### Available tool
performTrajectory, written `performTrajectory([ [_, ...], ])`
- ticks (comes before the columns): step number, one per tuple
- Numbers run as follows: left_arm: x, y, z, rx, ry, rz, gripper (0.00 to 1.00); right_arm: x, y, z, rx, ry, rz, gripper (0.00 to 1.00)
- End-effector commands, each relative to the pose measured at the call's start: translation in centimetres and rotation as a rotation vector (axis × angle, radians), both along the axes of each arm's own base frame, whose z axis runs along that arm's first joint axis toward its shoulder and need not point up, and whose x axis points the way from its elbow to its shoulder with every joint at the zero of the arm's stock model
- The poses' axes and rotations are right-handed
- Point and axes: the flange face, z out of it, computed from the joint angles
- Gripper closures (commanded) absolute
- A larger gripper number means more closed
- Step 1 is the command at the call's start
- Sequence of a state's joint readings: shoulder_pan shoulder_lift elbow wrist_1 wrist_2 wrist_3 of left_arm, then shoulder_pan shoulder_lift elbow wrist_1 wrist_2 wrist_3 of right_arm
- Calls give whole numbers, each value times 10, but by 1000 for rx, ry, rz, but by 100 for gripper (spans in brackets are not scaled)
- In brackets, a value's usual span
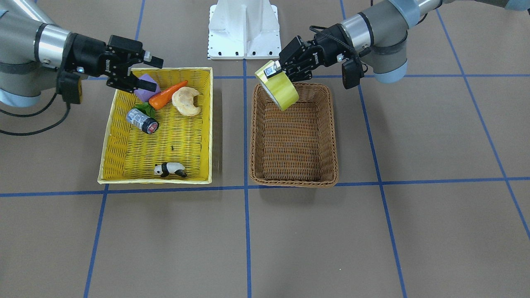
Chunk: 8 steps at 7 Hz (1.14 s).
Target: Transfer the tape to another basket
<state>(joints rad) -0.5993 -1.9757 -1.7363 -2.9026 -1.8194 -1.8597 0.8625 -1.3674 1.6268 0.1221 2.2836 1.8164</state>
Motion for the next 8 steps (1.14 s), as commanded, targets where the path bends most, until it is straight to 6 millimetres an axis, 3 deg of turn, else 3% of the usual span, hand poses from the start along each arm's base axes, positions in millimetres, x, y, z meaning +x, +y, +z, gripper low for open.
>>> performTrajectory([
  [1,5,-7,-12,-46,-249,-28,100,53,-12,84,106,172,142,0],
  [2,8,-6,-19,-101,-358,-36,100,81,-24,109,146,274,214,0],
  [4,22,-12,-33,-150,-579,-26,100,130,-61,141,278,544,273,0],
  [6,36,-21,-43,-153,-768,2,100,160,-69,166,358,683,264,0],
  [8,57,-15,-26,-163,-861,53,100,189,-76,193,421,813,227,0],
])
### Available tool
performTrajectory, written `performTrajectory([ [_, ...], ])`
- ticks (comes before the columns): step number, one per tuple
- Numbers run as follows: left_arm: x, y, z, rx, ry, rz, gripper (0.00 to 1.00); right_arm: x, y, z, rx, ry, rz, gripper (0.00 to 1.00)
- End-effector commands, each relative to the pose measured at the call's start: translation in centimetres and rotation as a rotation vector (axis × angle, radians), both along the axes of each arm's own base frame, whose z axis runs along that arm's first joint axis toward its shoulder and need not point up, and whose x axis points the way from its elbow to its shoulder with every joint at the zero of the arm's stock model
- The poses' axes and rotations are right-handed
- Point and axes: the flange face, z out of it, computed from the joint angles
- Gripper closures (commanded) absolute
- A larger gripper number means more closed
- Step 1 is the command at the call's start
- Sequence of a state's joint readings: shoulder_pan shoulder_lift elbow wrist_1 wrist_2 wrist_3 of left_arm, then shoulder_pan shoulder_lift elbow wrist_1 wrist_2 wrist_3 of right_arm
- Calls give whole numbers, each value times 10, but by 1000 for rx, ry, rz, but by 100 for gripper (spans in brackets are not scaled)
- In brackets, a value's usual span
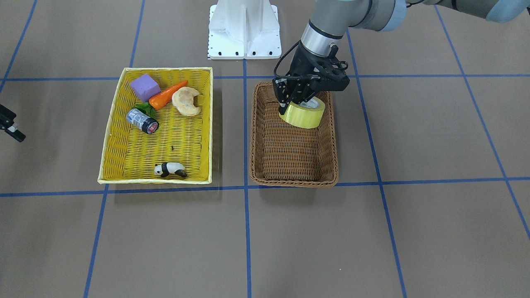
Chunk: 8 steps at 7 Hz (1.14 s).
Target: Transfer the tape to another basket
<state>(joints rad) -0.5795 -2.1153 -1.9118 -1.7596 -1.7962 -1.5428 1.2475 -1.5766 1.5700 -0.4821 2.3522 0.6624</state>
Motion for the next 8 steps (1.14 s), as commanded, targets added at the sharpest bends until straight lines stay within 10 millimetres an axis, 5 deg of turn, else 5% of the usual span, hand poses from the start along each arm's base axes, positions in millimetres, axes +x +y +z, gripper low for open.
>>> performTrajectory([
  [1,20,5,12,-37,-72,45,100,37,-14,28,16,177,-54,0],
  [4,40,-4,34,-92,-95,177,100,66,-25,54,-84,313,-181,0],
  [6,60,-25,51,-149,-121,201,100,69,-21,40,-189,331,-191,0],
  [8,64,-44,45,-201,-110,213,100,64,-19,39,-221,341,-204,0],
])
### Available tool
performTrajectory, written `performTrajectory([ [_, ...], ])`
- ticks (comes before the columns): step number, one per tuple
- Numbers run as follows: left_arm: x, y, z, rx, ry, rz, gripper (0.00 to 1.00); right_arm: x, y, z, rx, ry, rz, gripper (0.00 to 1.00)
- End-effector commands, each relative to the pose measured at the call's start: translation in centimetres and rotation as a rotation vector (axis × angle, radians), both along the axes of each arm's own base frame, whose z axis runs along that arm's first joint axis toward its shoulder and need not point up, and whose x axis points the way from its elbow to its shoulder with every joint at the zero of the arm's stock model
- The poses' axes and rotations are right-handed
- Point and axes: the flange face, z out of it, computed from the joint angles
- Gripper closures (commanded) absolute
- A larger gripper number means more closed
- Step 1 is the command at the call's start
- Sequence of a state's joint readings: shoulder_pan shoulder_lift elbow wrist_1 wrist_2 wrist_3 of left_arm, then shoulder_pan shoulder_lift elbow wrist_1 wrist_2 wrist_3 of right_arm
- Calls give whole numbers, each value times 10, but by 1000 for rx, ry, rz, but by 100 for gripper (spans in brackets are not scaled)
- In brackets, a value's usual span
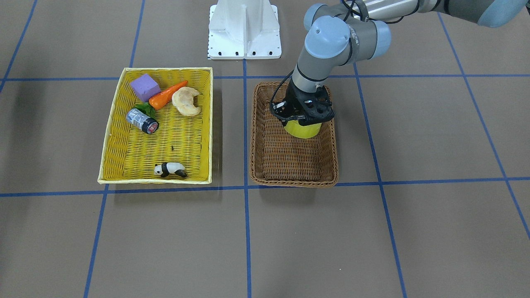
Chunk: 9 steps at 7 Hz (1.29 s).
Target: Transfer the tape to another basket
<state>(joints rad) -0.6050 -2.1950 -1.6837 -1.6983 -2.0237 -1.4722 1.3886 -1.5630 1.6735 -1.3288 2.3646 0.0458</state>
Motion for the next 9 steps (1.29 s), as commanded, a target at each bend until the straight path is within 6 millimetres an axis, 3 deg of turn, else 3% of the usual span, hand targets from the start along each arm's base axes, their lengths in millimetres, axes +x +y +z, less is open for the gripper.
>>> performTrajectory([
  [1,23,-23,8,-70,-39,8,100,-4,3,-4,-24,7,-8,0],
  [5,45,-31,19,-113,-67,34,100,-4,2,-5,-46,10,-7,0],
  [6,46,-32,22,-113,-73,38,82,-7,2,-6,-50,10,-7,0],
  [7,46,-32,25,-108,-76,43,34,-10,2,-7,-50,9,-12,0],
  [9,39,-34,17,-92,-57,40,2,-10,2,-8,-47,10,-11,0],
])
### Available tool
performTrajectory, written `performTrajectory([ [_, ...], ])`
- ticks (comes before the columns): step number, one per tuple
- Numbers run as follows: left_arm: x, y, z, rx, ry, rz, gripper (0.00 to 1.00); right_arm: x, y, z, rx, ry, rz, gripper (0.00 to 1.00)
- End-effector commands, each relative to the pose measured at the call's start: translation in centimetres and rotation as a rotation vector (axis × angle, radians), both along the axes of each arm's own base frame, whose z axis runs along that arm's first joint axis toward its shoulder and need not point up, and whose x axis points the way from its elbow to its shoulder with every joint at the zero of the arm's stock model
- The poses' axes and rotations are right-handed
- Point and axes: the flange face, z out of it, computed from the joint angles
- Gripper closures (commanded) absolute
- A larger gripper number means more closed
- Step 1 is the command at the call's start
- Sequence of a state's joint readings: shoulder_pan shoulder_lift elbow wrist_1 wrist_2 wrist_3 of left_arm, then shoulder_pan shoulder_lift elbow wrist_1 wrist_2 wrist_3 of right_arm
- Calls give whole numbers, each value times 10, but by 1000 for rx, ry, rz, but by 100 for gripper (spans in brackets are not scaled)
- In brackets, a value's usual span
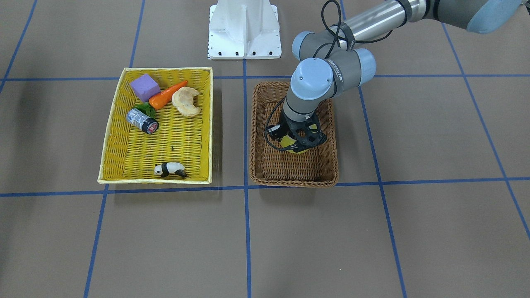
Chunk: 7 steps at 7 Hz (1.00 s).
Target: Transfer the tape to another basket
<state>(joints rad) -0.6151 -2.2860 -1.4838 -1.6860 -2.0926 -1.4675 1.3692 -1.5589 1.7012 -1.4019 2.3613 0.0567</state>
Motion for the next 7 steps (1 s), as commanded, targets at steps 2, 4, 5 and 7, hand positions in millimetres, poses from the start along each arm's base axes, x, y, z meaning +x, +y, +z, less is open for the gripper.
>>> performTrajectory([
  [2,-82,-2,-17,145,70,-3,2,-1,-1,-2,5,0,-1,0],
  [4,-194,-4,24,384,9,89,2,2,-2,-4,10,4,6,0],
  [5,-262,-12,67,493,-46,146,2,5,-2,-4,10,4,12,0],
  [7,-376,-39,146,622,-162,254,2,11,-1,-8,18,3,23,0],
])
